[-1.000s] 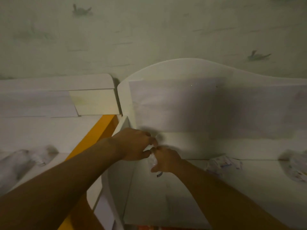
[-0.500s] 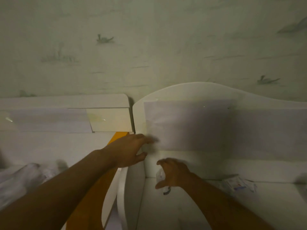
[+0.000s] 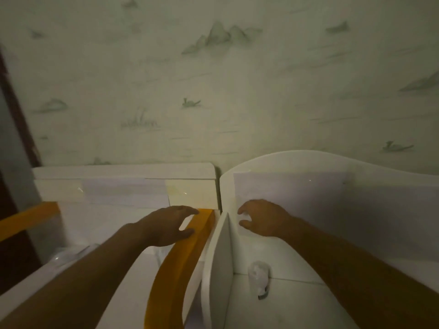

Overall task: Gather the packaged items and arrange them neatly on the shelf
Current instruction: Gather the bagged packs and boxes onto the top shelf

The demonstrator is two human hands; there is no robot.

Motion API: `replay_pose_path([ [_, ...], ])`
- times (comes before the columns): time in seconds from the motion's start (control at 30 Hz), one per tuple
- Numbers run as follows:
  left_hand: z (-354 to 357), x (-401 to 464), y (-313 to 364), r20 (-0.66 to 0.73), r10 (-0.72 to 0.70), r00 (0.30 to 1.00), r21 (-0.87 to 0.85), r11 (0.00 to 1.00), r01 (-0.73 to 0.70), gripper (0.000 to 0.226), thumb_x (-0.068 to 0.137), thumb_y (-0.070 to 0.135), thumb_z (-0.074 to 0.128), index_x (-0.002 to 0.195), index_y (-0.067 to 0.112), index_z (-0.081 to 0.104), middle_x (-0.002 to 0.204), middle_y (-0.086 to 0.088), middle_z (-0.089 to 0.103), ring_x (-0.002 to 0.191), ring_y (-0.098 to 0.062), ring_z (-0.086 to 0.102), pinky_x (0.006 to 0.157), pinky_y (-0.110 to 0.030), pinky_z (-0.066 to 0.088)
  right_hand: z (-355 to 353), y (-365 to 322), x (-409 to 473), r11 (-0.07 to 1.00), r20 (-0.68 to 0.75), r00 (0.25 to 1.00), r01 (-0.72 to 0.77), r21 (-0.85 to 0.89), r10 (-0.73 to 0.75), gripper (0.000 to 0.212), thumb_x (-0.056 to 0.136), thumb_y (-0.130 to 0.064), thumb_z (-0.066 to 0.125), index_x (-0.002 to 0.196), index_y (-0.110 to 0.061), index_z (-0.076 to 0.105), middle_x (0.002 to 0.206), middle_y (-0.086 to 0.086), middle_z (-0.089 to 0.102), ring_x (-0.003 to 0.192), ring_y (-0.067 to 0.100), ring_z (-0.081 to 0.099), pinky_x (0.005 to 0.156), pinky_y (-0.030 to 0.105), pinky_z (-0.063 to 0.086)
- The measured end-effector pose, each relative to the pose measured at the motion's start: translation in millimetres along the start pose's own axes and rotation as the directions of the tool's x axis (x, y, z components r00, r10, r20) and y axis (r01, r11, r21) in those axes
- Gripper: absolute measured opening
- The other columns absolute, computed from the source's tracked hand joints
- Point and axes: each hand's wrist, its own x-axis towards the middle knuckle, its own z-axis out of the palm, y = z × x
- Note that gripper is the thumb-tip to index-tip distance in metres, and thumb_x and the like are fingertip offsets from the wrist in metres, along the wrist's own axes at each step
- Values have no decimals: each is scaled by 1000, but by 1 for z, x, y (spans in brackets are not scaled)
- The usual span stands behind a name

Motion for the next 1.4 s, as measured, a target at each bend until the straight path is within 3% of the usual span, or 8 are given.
replay_pose_path([
  [0.17,-10,-36,-53,-98,27,995,47,999,-22,56,95,48,48,146,31,33,153,8,34,138,-12,35,112,-30,31,-13,-76,14,990,-50,989,136,-50,-138,63,94,-42,57,150,-25,31,156,-1,31,140,22,33,114,42,32],
  [0.3,-8,-88,-140,-105,-32,994,101,994,43,58,94,50,48,146,32,31,154,7,32,140,-12,31,113,-29,28,7,-151,40,985,-18,987,157,-76,-159,65,93,-45,56,150,-26,30,156,0,30,140,24,31,113,42,32],
  [0.5,19,-174,-268,-18,-139,990,70,988,140,58,93,49,50,145,33,32,152,10,36,137,-10,36,110,-27,32,69,-273,69,985,68,989,140,-102,-133,60,92,-46,56,146,-29,36,154,-1,35,139,24,35,112,43,33],
  [0.67,51,-213,-323,95,-188,978,-33,981,191,59,92,51,51,145,35,31,151,10,37,133,-10,40,109,-27,35,111,-328,82,986,155,981,133,-101,-116,58,92,-45,56,145,-28,39,152,-1,39,136,23,39,111,42,36],
  [1.07,105,-210,-395,202,-185,962,-91,974,206,59,92,50,53,145,37,31,153,10,35,135,-11,39,109,-27,35,184,-359,159,992,232,971,79,-101,-53,59,90,-46,59,143,-26,42,144,1,46,131,23,45,106,39,39],
  [1.4,127,-119,-397,264,-96,960,-110,986,129,60,93,52,50,146,35,30,153,9,34,135,-14,39,109,-30,35,253,-327,244,1000,212,977,11,0,-10,65,88,-35,63,146,-26,35,148,-1,39,132,25,43,102,41,43],
])
